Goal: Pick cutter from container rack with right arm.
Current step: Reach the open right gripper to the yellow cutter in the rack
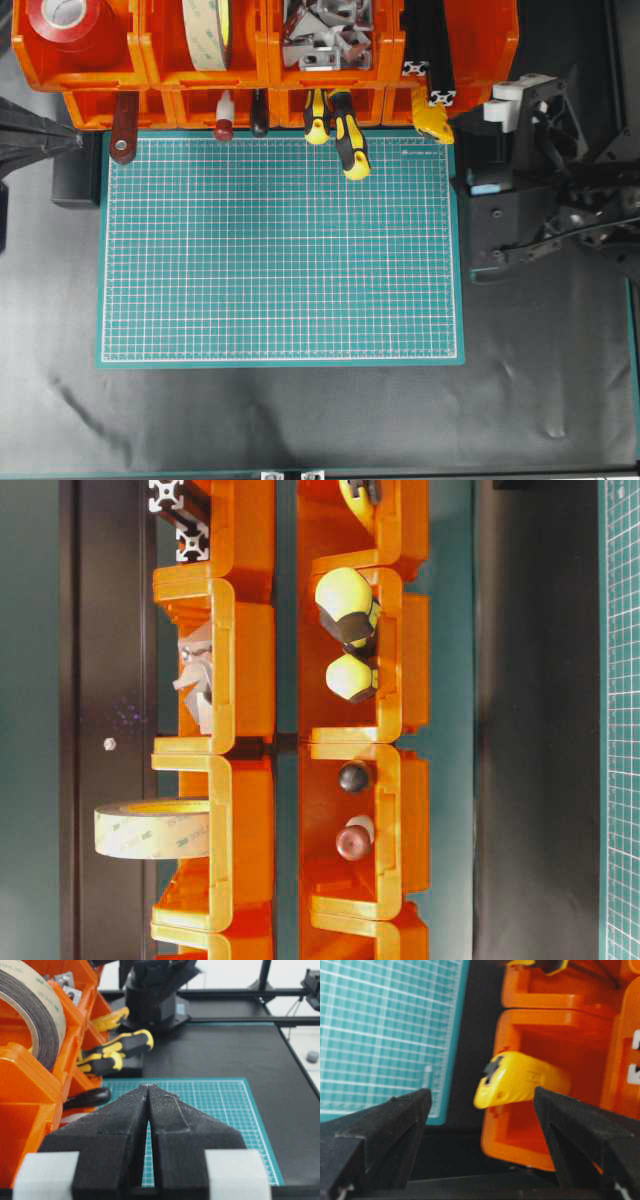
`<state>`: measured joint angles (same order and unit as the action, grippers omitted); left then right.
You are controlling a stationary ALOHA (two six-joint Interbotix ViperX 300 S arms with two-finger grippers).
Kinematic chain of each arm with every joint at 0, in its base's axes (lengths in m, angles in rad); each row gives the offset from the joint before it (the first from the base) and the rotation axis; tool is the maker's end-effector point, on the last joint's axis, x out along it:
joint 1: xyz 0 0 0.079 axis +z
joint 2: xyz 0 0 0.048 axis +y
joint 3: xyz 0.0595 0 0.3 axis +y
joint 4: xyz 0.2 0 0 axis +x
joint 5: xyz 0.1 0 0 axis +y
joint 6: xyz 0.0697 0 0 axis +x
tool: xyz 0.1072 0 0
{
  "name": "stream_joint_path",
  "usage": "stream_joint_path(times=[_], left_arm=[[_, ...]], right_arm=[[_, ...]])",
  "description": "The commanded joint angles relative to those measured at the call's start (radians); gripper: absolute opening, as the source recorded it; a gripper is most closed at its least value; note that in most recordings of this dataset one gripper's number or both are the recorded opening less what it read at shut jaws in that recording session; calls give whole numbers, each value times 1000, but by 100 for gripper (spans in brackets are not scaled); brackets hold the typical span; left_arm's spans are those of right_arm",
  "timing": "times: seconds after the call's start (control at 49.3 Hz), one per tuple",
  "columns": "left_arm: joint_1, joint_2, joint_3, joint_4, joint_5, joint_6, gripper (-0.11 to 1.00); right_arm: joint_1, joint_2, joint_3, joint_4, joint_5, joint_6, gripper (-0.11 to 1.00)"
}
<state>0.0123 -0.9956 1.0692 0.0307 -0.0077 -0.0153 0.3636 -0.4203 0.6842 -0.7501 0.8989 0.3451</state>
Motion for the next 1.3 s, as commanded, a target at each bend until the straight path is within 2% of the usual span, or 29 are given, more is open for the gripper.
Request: stream_joint_path(times=[0.0, 0.122, 0.183, 0.284, 0.386, 0.528, 0.629, 1.015, 1.136, 1.278], left_arm=[[2, 3, -17, 3, -3, -2, 0], [2, 0, -15, 3, -3, -2, 0], [2, -3, -17, 3, -3, -3, 0], [2, -6, -15, 3, -3, -2, 0], [2, -9, -15, 3, -3, -2, 0], [2, -14, -11, 3, -3, -3, 0], [2, -17, -6, 3, -3, -3, 0], [2, -23, -2, 3, -3, -3, 0], [2, -25, -2, 3, -3, -3, 0], [2, -25, 0, 3, -3, -3, 0]], right_arm=[[6, 18, 5, -80, 5, 54, 80], [26, 54, 28, -212, 28, 190, 80], [38, 69, 40, -262, 44, 253, 80], [55, 92, 61, -314, 64, 337, 80], [66, 109, 80, -341, 71, 407, 80], [69, 127, 86, -365, 78, 451, 79], [63, 138, 86, -377, 80, 456, 78], [18, 153, 104, -376, 81, 462, 76], [12, 153, 104, -371, 63, 466, 69], [11, 153, 112, -367, 20, 505, 53]])
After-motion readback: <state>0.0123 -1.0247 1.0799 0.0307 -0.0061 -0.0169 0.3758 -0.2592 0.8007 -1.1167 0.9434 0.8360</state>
